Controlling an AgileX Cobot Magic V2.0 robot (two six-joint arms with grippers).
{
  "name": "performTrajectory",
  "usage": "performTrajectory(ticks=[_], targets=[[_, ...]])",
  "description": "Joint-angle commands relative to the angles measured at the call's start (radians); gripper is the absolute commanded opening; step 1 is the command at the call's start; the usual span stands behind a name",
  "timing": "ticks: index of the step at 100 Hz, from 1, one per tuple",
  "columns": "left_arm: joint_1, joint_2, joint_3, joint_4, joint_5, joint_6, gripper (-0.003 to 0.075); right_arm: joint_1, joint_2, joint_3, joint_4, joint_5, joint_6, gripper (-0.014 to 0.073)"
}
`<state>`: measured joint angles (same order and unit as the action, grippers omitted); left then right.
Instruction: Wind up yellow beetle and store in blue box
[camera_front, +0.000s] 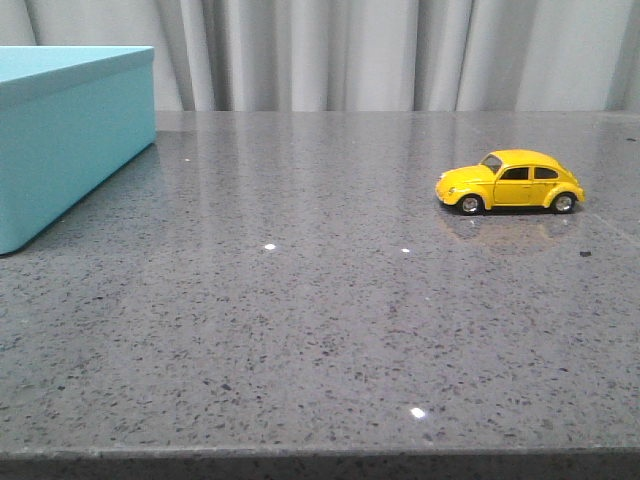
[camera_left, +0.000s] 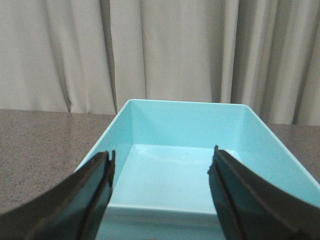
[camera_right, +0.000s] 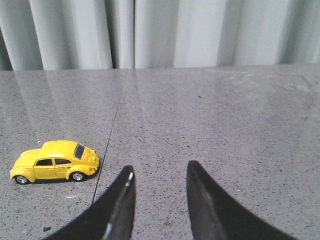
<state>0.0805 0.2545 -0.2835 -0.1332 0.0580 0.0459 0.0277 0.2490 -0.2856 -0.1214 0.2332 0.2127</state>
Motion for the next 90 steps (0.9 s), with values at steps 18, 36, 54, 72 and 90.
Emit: performTrajectory(ticks=[18,36,54,72,90], targets=[[0.0,0.171,-0.205,-0.005,0.092,-0.009,0.0422,-0.006,0.172,-0.229,-0.001,0.121,-0.003,0.0279],[0.0,0.224,-0.25,-0.005,0.032,-0.009,0.0422,-0.006,0.215,-0.252,-0.001,0.093,-0.003,0.0279],[0.0,0.225,-0.25,-0.015,-0.014,-0.009,0.0422,-0.006,0.216,-0.253,0.005,0.083,-0.003,0.0279],[0.0,0.244,-0.264,-0.015,0.01,0.0,0.0422,-0.006,0.275,-0.321,0.03,0.212,-0.003,0.0279],[0.0,0.302,-0.326,-0.015,0.085,0.003,0.0422,-0.006,0.435,-0.443,0.049,0.342,-0.009,0.0323]])
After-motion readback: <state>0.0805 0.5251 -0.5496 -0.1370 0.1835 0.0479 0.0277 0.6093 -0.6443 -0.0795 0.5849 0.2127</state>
